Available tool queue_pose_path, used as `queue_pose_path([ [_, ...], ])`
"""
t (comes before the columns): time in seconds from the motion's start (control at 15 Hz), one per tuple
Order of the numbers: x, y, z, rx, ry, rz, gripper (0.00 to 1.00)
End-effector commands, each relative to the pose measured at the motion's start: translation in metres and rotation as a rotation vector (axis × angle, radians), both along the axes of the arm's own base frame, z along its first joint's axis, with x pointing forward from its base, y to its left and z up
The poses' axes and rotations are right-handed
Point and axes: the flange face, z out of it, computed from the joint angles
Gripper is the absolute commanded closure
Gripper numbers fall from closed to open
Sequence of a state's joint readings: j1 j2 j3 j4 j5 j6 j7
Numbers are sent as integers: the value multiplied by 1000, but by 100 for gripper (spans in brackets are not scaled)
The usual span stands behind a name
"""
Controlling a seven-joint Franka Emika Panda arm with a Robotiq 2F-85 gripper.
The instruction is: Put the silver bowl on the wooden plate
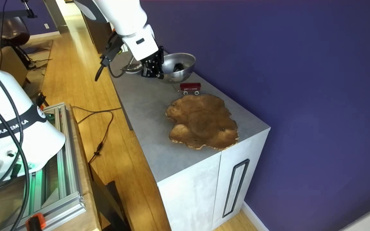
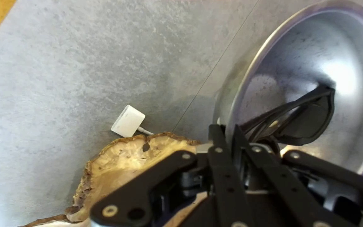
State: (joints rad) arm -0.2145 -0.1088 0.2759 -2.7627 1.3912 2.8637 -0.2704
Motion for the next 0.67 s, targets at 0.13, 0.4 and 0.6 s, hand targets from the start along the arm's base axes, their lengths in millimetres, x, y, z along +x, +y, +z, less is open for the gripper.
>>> queue_pose_path([
  [0.13,-6,-18,9,50,-84,-82,98],
  [0.4,-24,-44,-19,85,-50,-217,98],
  [0.6,-43,-67,-43,109,15,-337,98],
])
